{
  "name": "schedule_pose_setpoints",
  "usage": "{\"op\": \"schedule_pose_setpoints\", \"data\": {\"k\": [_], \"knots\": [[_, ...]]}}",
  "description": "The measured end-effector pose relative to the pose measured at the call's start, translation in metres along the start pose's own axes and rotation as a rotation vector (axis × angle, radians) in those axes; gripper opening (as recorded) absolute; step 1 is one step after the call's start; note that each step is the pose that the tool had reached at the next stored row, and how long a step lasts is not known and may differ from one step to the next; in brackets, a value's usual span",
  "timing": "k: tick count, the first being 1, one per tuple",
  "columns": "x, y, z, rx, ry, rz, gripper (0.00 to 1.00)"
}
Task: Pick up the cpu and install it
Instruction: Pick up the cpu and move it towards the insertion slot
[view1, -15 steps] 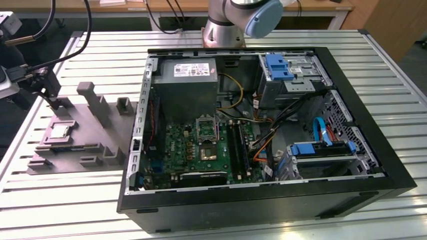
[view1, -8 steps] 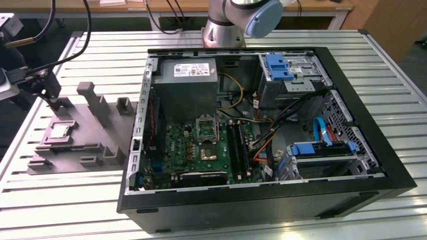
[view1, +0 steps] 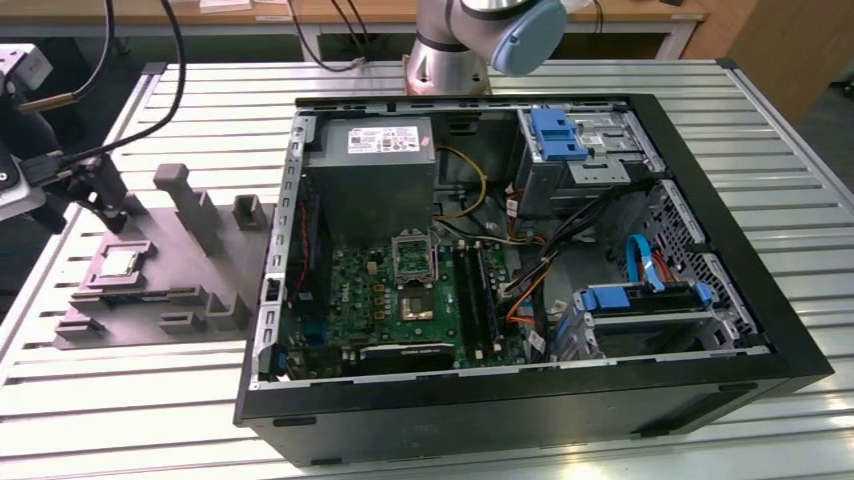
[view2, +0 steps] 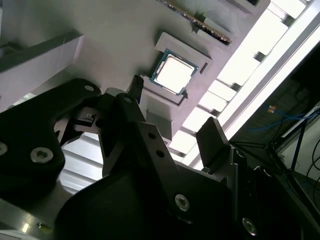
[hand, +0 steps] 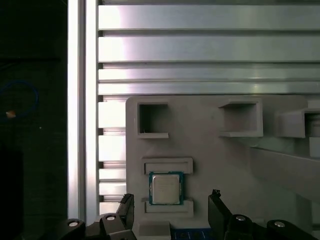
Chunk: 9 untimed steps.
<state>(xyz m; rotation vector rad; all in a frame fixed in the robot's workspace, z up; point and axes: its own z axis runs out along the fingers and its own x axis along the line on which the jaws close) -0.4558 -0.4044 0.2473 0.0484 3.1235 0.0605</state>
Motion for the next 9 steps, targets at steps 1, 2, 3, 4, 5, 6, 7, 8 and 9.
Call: {"op": "schedule_pose_setpoints", "data": {"k": [1,2,3,4,5,6,7,8,9], "knots": [[0.0000,-0.0006,0.0017,0.0001,0.0002,0.000,0.69],[0.0001,-0.0011,0.0034,0.0001,0.0002,0.000,0.69],[0.0001,-0.0016,0.0051,0.0000,0.0001,0.000,0.69],[0.0001,-0.0022,0.0064,-0.0013,0.0002,0.000,0.69],[0.0001,-0.0027,0.0079,-0.0024,0.0003,0.000,0.69],[0.0001,-0.0031,0.0094,-0.0027,0.0001,0.000,0.69],[0.0002,-0.0034,0.0107,-0.0028,0.0001,0.000,0.69],[0.0002,-0.0037,0.0119,-0.0027,0.0003,0.000,0.69],[0.0002,-0.0039,0.0130,-0.0027,0.0003,0.000,0.69]]}}
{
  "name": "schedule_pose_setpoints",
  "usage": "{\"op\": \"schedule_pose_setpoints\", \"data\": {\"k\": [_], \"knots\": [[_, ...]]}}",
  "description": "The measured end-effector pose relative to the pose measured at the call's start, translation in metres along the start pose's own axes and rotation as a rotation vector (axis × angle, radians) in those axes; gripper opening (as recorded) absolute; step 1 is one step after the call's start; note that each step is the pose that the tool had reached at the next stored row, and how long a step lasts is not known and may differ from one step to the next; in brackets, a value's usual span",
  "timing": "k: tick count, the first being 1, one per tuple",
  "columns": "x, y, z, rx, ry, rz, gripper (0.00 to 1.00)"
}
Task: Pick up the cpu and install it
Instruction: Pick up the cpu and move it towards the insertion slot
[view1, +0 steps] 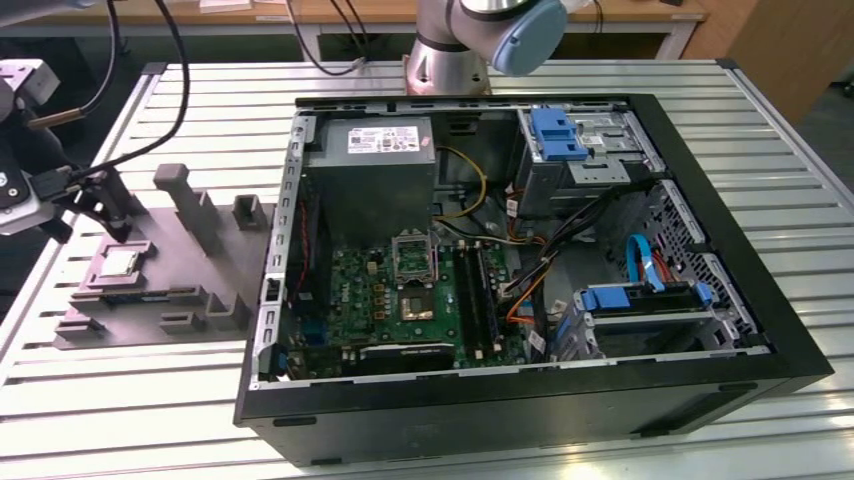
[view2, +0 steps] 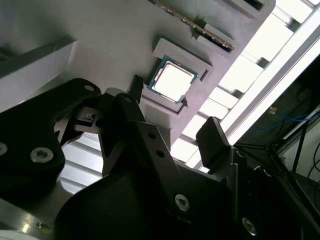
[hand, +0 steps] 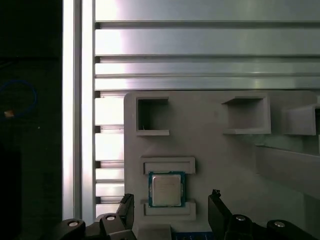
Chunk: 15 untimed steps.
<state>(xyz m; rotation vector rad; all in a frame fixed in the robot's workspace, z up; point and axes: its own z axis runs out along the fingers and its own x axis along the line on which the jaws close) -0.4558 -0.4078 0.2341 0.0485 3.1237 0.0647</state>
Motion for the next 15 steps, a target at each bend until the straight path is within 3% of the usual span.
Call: {"op": "schedule_pose_setpoints", "data": {"k": [6,15], "knots": [[0.0001,-0.0006,0.0056,0.0000,0.0000,0.001,0.69],[0.0001,-0.0006,0.0059,0.0001,0.0000,0.001,0.68]]}}
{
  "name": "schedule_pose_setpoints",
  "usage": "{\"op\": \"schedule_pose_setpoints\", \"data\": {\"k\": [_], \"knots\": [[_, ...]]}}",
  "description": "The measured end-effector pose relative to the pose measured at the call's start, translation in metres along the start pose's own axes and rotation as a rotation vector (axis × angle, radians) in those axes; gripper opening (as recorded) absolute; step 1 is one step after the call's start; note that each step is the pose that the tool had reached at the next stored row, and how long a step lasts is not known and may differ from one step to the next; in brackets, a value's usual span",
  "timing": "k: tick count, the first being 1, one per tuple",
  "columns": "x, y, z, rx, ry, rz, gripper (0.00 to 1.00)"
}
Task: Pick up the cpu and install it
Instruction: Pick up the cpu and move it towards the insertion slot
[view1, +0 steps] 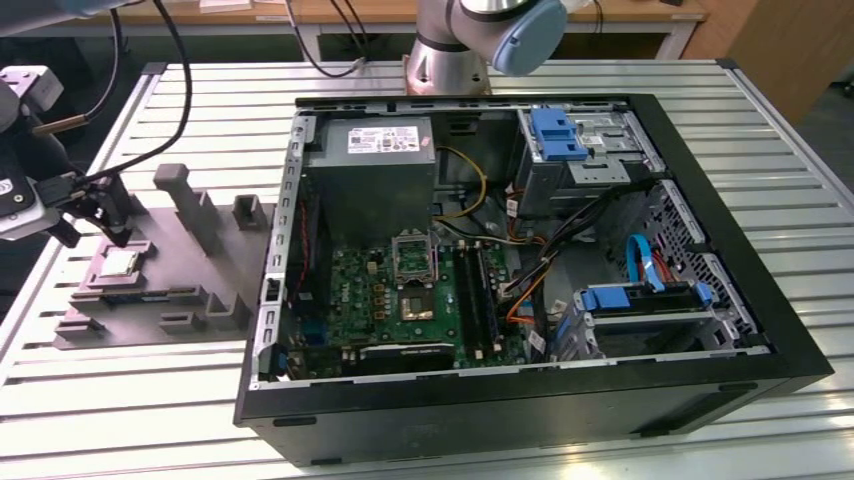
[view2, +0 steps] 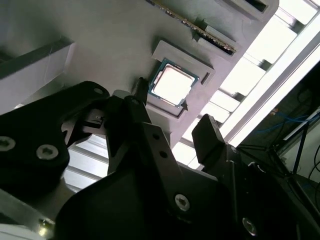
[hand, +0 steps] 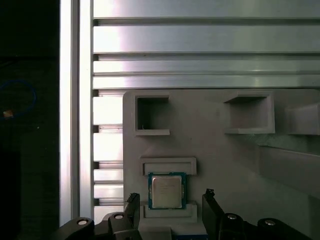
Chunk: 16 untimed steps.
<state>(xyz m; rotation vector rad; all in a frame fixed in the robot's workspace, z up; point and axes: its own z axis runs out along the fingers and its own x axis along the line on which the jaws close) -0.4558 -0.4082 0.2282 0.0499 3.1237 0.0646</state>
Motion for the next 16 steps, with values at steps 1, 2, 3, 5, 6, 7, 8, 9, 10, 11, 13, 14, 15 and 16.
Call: {"op": "schedule_pose_setpoints", "data": {"k": [1,2,3,5,6,7,8,9,10,11,13,14,15,16], "knots": [[0.0000,0.0000,0.0001,0.0000,0.0000,0.000,0.61],[0.0000,0.0000,0.0005,-0.0001,-0.0002,0.000,0.61],[0.0000,-0.0001,0.0011,-0.0002,-0.0004,0.000,0.61],[0.0000,-0.0002,0.0024,-0.0001,-0.0003,0.000,0.61],[0.0000,-0.0003,0.0034,0.0000,-0.0003,0.001,0.61],[0.0000,-0.0003,0.0045,0.0000,-0.0005,0.001,0.61],[0.0001,-0.0004,0.0058,0.0000,-0.0008,0.002,0.61],[0.0001,-0.0004,0.0070,-0.0001,-0.0010,0.002,0.61],[0.0001,-0.0005,0.0083,0.0000,-0.0010,0.003,0.61],[0.0001,-0.0006,0.0097,-0.0001,-0.0012,0.003,0.61],[0.0002,-0.0007,0.0128,-0.0001,-0.0019,0.004,0.61],[0.0002,-0.0008,0.0144,-0.0001,-0.0024,0.004,0.61],[0.0002,-0.0008,0.0160,-0.0001,-0.0031,0.004,0.61],[0.0003,-0.0009,0.0174,-0.0001,-0.0037,0.004,0.61]]}}
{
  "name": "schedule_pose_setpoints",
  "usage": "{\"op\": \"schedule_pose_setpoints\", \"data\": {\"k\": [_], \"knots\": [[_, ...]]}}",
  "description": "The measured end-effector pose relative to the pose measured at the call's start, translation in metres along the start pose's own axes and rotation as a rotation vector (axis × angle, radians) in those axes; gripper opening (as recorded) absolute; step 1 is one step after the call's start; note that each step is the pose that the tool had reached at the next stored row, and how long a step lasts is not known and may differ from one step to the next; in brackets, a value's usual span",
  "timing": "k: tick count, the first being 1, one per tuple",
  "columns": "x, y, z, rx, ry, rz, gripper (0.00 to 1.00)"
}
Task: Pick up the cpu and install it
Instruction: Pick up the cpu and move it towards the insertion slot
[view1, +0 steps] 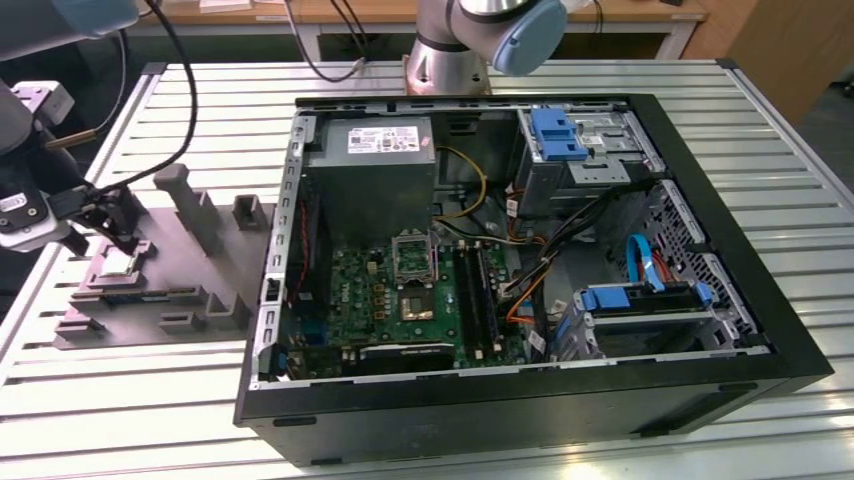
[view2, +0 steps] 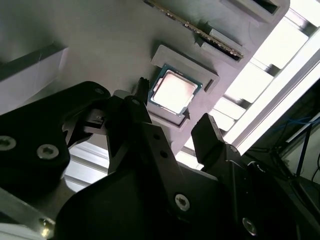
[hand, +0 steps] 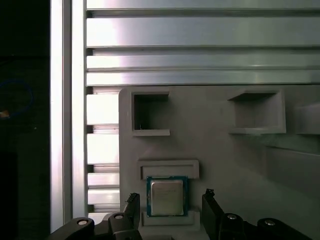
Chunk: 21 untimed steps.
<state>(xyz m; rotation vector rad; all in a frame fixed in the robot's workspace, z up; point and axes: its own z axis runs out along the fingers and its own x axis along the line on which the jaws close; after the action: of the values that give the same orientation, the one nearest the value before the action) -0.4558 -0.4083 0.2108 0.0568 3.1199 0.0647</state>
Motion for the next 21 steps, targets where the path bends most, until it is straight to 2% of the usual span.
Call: {"op": "schedule_pose_setpoints", "data": {"k": [8,21], "knots": [[0.0023,-0.0003,0.0051,-0.0002,-0.0040,0.000,0.61],[0.0035,-0.0007,0.0146,-0.0001,-0.0040,0.001,0.61]]}}
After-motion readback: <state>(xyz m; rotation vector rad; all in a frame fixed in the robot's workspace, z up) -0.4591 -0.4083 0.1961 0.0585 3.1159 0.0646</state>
